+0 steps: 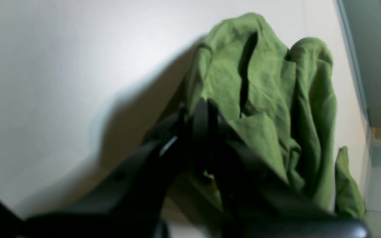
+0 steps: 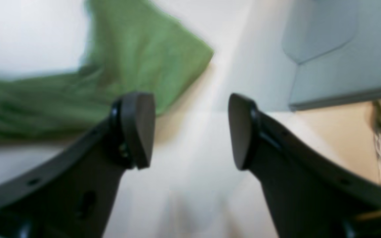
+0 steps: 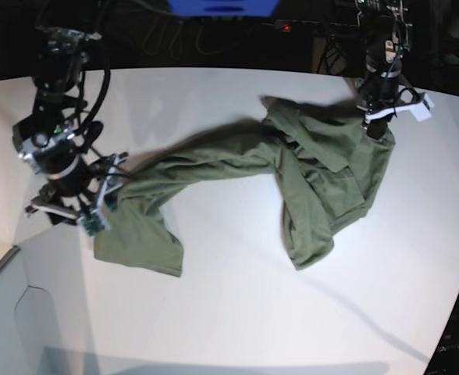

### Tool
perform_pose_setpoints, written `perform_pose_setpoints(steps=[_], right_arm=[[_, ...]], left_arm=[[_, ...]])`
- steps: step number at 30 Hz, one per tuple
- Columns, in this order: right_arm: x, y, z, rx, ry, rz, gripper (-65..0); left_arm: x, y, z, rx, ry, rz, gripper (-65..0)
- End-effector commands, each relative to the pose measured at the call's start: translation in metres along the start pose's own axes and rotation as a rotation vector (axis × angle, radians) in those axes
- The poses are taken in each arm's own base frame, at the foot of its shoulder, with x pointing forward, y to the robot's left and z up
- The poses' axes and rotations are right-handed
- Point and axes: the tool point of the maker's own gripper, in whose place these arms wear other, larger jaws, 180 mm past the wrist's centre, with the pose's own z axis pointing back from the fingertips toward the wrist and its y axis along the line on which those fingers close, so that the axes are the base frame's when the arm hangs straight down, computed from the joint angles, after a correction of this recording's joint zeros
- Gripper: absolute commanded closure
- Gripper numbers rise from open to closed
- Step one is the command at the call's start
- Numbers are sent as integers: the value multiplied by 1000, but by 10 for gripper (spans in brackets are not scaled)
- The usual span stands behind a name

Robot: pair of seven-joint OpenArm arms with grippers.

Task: Layout the t-shirt on the table in an organized manner, then fold the t-shirt properly
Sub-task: 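Release and regrasp the t-shirt fabric with the right gripper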

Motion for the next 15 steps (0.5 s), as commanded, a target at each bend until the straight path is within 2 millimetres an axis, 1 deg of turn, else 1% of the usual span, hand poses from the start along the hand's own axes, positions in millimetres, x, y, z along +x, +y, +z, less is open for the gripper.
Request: perform_pose_setpoints(steps=[1, 2, 4, 6, 10, 11, 12, 15], right_arm=[[22, 17, 5, 41, -80, 18, -356], [25, 37, 9, 86, -90, 46, -356], [29, 70, 13, 165, -105, 81, -356], [36, 93, 15, 219, -122, 104, -356], [51, 133, 16, 317, -157, 150, -356], [59, 138, 14, 330, -173, 161, -356], [67, 147, 12, 352, -187, 165, -356], [77, 171, 1, 411, -188, 155, -357]], left_arm=[[11, -7, -1, -25, -33, -3, -2], [11, -7, -1, -25, -33, -3, -2], [11, -7, -1, -25, -31, -3, -2], [10, -7, -1, -25, -30, -4, -2], [10, -7, -1, -24, -27, -4, -2], [10, -7, -1, -24, -27, -4, -2], [9, -6, -1, -23, -26, -4, -2], [9, -6, -1, -22, -24, -4, -2]])
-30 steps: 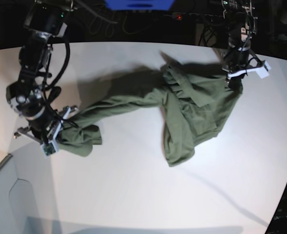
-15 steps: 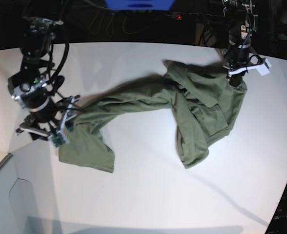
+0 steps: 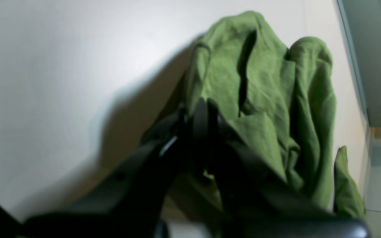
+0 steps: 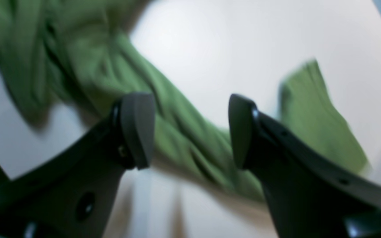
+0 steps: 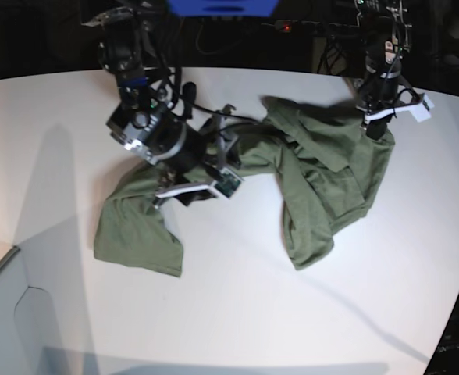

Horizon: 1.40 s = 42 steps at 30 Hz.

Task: Layout the t-shirt on the table in an organized manner, then fold the t-shirt properly
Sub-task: 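Release and regrasp the t-shirt fabric with the right gripper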

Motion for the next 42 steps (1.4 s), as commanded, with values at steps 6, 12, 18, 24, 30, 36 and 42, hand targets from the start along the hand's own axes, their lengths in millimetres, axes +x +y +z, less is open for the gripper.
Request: perform_pose_setpoints(steps=[6, 12, 18, 24, 30, 36, 42], right_arm=[[25, 28, -33, 104, -31, -2, -357], [35, 65, -50, 209, -29, 53, -357], [30, 72, -64, 247, 7, 69, -357], [17, 75, -77, 280, 51, 71, -356], [24, 80, -79, 295, -8, 53, -220], [50, 49, -67, 208, -86, 49, 0], [80, -7, -45, 63, -183, 28, 0]], left_arm=[[7, -2, 1, -14, -20, -4, -2], [8, 3, 3, -6, -16, -17, -2], [8, 3, 3, -5, -15, -17, -2], [8, 4, 3, -3, -14, -17, -2], [8, 4, 3, -3, -14, -17, -2], [10, 10, 7, 8, -17, -25, -2], [15, 17, 12, 15, -15, -44, -2]])
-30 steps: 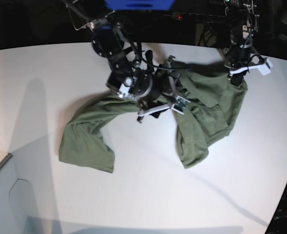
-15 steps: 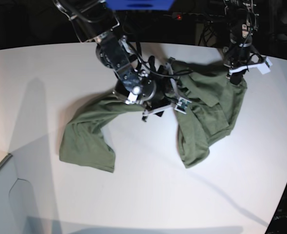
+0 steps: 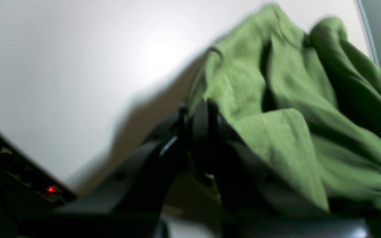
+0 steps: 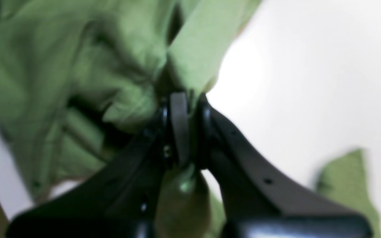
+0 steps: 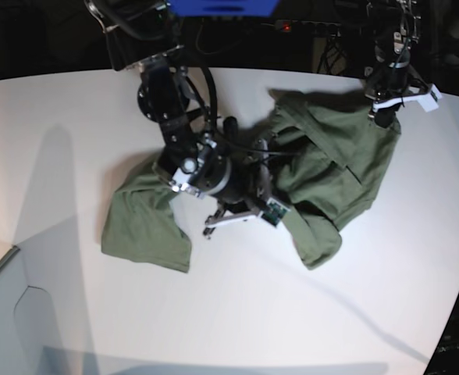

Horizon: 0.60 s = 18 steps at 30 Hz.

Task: Layout the t-shirt on the table in an organized manner, then fold the t-shirt properly

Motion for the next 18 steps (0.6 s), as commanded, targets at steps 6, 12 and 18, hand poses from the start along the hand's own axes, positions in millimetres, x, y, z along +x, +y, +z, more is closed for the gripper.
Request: perform_pose_setpoints(steps=[6, 12, 18], right_arm=[[57, -67, 38, -188, -173, 11, 0], [87, -125, 82, -362, -265, 21, 0], [116, -162, 118, -472, -341, 61, 0]], left_arm=[[24, -25, 2, -70, -68, -6, -2], [54, -68, 4, -175, -144, -20, -2], [116, -138, -8, -346, -276, -68, -2]])
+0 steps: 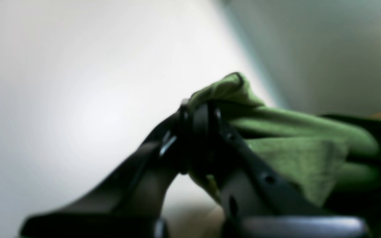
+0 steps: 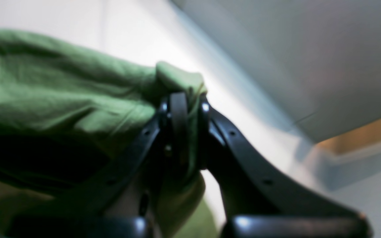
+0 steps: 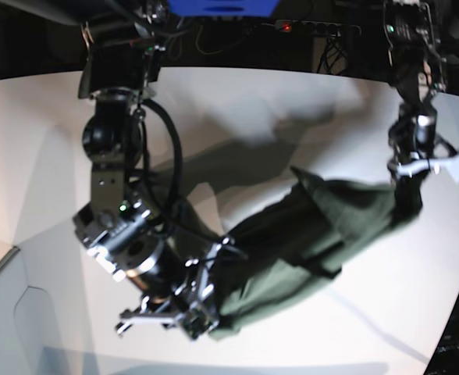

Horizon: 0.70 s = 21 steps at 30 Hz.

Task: Layout the t-shirt on the table in an organized manner, then fold the t-shirt properly

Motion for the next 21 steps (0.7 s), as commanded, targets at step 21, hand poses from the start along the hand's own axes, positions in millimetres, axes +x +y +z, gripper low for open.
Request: perform_pose_setpoints(steps=[21], right_arm=[[128, -78, 17, -189, -302, 135, 0]], left_arm=[[246, -234, -119, -500, -470, -165, -2]])
